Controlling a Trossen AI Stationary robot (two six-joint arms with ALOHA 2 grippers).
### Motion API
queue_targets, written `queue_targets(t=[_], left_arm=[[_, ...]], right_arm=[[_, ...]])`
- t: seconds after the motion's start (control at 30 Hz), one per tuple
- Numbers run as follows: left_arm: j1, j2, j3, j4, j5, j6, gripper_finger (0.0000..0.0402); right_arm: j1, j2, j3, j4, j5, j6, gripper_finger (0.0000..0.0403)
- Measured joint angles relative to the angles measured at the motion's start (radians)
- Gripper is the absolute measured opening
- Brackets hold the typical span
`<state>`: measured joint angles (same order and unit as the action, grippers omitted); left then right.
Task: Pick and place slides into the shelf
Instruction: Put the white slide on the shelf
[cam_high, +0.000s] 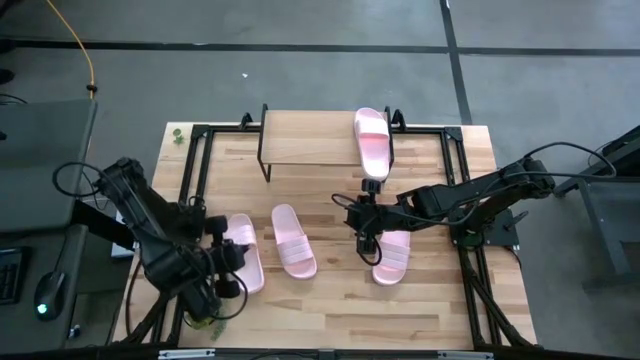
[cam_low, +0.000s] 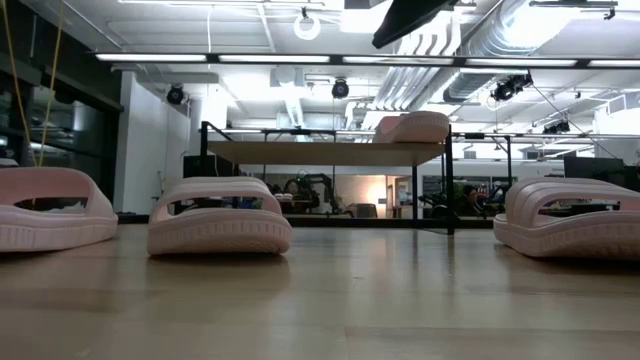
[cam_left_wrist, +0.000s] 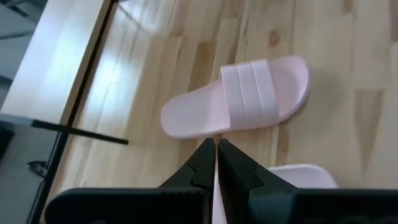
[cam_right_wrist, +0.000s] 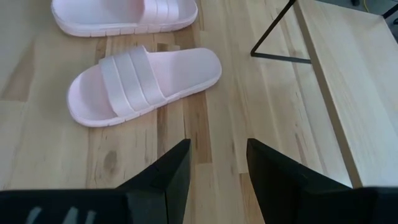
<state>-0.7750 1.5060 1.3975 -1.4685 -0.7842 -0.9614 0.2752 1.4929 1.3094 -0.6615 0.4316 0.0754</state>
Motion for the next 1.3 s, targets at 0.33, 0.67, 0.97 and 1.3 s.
queue_targets(t=[0.33,0.67,0.97,1.3], left_arm=[[0.002,0.154,0.000,-0.102,0.069,-0.125,0.0008],[-0.015,0.242,0.000,-0.103,0.089,-0.147,0.0008],[-0.060,0.326,0.000,-0.103,0.091,-0.170,0.0008],[-0.057,0.396,-0.034,-0.102,0.125,-0.178,0.0008]], right_arm=[[0.002,0.000,0.000,0.001,-0.001,0.057,0.0147],[0.009,0.000,0.000,0.006,-0.003,0.082,0.0147],[0.020,0.000,0.000,0.032,-0.005,0.047,0.0147],[0.020,0.000,0.000,0.048,-0.005,0.029,0.0147]])
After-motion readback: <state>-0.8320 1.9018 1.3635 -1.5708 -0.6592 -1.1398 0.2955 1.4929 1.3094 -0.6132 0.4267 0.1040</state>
